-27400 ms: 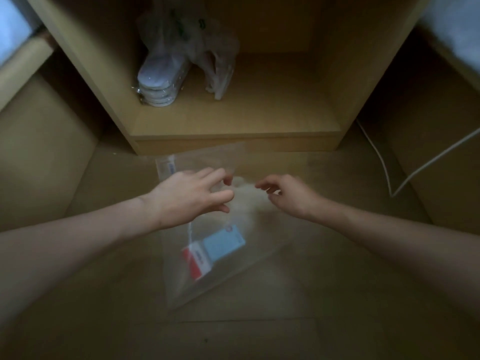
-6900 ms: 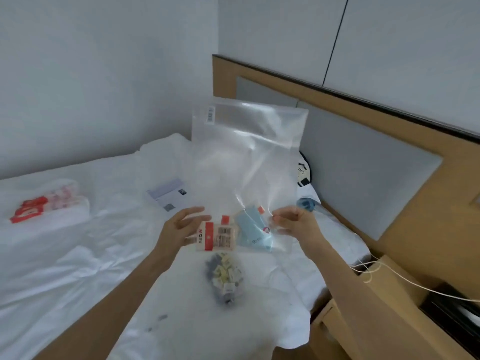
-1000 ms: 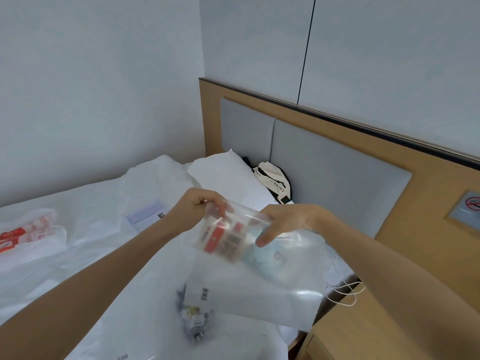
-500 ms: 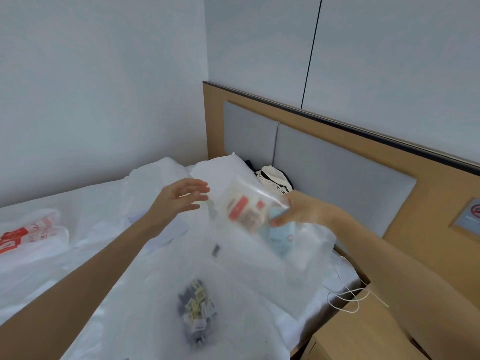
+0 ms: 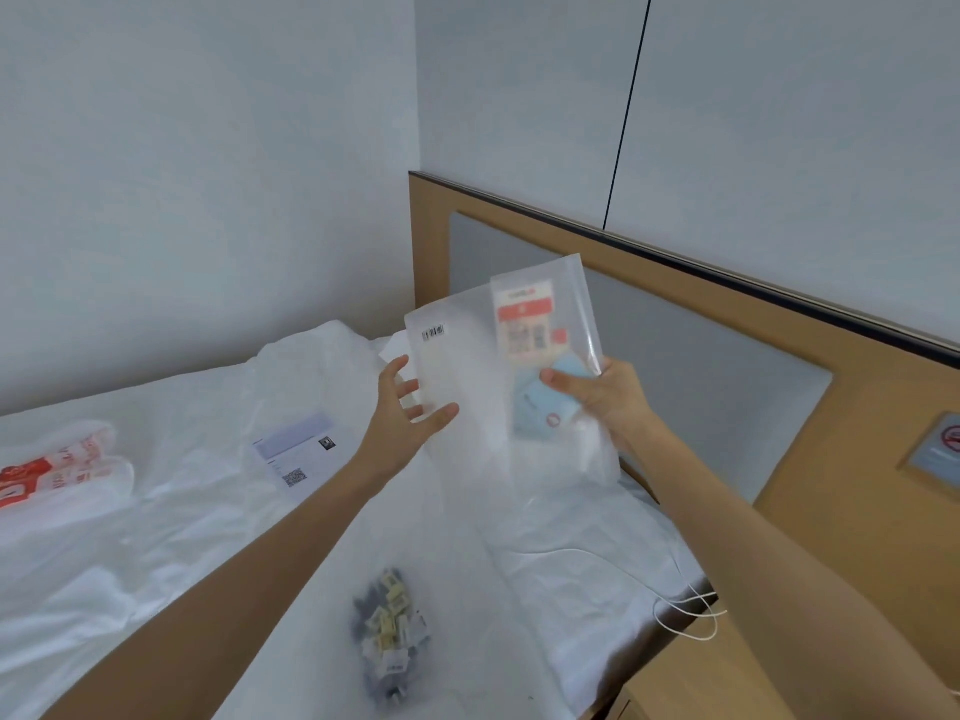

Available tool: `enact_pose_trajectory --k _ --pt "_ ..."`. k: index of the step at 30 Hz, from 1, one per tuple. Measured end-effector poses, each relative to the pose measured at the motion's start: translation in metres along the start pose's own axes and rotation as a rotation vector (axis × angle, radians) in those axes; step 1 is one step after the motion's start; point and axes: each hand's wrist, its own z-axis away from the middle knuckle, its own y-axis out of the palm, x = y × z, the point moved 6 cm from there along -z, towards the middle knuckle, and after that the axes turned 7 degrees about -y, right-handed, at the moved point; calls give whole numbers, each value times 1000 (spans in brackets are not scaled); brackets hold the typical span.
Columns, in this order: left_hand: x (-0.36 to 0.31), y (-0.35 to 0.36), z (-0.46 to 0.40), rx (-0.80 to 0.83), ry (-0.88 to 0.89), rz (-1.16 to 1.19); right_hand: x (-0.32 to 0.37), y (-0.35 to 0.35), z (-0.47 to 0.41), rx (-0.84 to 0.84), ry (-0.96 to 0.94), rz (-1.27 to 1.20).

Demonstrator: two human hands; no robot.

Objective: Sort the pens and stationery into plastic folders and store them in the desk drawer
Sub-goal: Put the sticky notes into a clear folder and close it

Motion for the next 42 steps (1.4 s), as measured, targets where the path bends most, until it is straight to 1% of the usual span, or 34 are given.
enact_pose_trajectory --k 4,8,11,15,17,25,29,34,38,42 --pt "-1 7 2 53 -27 157 -9 2 0 -10 8 -59" --pt "-6 -1 2 8 53 134 -19 2 3 36 64 -132" --pt "-14 -5 1 -3 99 95 -21 3 6 138 106 -165" --pt "-24 -14 -3 -36 120 112 -19 14 16 360 136 -257" --pt "-27 -18 -5 -51 130 118 -19 18 20 425 138 -315" --pt "-31 -27 -10 -119 132 119 -25 31 25 457 139 -489" --pt "-32 -31 -11 -169 137 115 -28 32 25 405 115 -438" --pt "-28 -34 -14 -231 124 97 -27 28 21 181 20 -416" --pt "-21 -36 -21 -308 132 1 -27 32 22 118 -33 -336" --pt "-24 -33 -25 -373 170 -78 -31 35 22 84 -26 -234"
